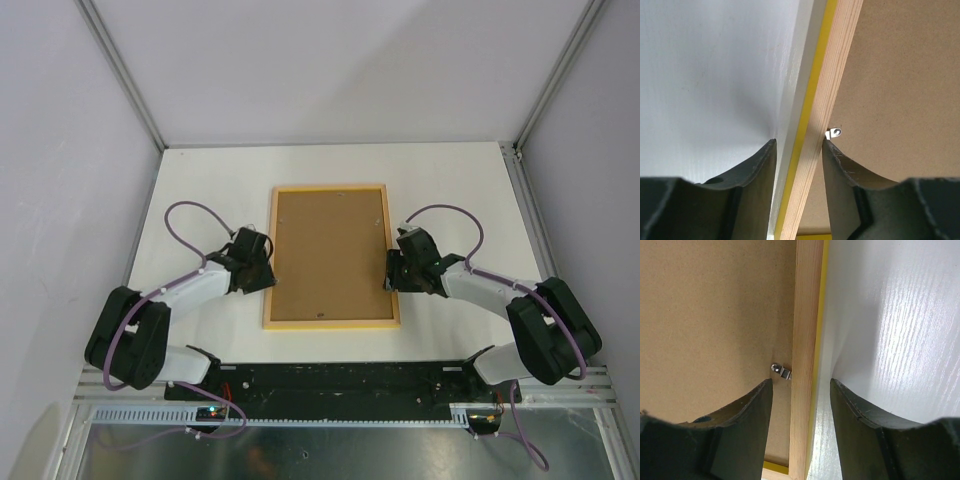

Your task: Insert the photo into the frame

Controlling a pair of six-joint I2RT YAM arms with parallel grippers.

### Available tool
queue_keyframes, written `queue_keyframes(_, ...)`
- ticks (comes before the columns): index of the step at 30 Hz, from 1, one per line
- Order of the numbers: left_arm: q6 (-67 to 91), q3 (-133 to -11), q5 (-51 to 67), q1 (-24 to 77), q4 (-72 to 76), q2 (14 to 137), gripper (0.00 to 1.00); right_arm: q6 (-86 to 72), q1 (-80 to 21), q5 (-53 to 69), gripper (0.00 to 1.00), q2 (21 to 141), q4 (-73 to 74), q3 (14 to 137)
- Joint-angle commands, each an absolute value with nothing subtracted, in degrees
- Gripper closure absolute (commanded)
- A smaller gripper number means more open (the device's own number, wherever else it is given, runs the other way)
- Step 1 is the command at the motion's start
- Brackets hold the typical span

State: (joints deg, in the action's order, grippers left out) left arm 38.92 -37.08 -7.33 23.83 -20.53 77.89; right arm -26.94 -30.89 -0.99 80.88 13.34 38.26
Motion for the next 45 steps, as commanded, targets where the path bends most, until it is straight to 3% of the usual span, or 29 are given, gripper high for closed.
queue_keyframes(1,37.6,-40.0,-8.7,23.3,-23.1,75.5,0.54,-27.2,-30.8,-0.7,0.46,79.5,11.4,38.0)
queue_keyframes(14,42.3,-42.7,-11.3,23.6,-29.5,69.0,0.47,-27.4,-31.0,-0.7,0.47,79.8,10.6,38.0)
queue_keyframes(21,36.3,-55.0,-11.7,22.4,-29.5,80.3,0.35,-27.6,-30.0,0.8,0.45,80.3,8.9,38.1)
queue_keyframes(29,30.3,-69.8,-7.9,17.5,-29.5,94.9,0.32,-28.8,-25.1,-2.3,0.30,79.8,6.3,41.2)
queue_keyframes(35,29.2,-73.1,-6.5,17.0,-29.5,98.0,0.33,-29.0,-23.1,-9.2,0.25,86.0,3.0,48.5)
queue_keyframes(45,28.6,-68.8,-4.2,17.1,-28.9,95.3,0.33,-30.6,-22.6,-15.4,0.25,101.9,-3.6,59.6)
